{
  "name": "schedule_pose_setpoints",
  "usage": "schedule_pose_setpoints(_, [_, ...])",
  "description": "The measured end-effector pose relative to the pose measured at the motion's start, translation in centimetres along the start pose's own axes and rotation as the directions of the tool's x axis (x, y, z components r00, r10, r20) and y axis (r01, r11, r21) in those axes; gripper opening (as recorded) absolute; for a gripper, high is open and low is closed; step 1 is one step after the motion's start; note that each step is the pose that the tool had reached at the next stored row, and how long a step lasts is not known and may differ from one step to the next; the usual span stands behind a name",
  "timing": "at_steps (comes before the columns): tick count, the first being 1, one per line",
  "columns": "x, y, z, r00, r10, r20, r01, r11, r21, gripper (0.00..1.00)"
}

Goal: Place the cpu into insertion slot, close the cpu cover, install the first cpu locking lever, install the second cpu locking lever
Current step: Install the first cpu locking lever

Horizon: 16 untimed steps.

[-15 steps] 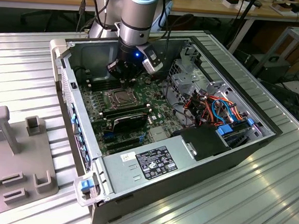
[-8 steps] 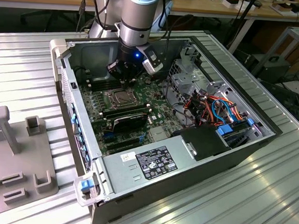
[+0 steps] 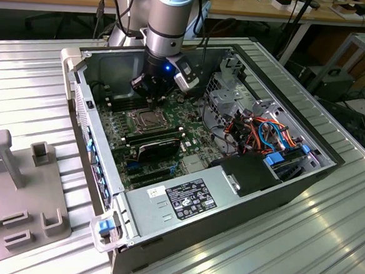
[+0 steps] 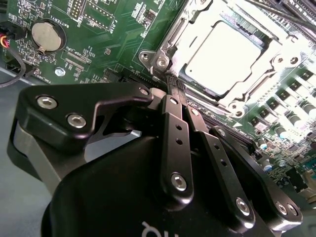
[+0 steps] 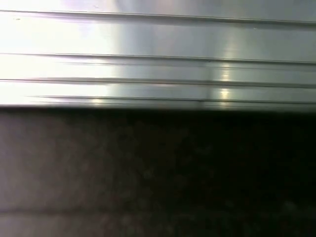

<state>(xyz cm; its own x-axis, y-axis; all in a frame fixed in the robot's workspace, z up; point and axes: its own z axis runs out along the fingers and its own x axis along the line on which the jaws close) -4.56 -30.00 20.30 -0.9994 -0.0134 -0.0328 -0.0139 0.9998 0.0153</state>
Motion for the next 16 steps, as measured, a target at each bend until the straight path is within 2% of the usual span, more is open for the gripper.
schedule_pose_setpoints(4, [-0.03,0.03,0.22,1.0,0.0,-0.0003,0.0,1.0,-0.0019,0.11])
schedule_pose_setpoints(9, [-0.05,0.01,0.21,1.0,0.0,-0.001,0.0,1.0,-0.0007,0.11])
schedule_pose_setpoints(14, [-0.08,0.02,-0.56,1.0,0.0,-0.0012,0.0,1.0,-0.0008,0.11])
schedule_pose_setpoints(16, [-0.08,0.02,-0.68,1.0,0.0,-0.0011,0.0,1.0,-0.0008,0.11])
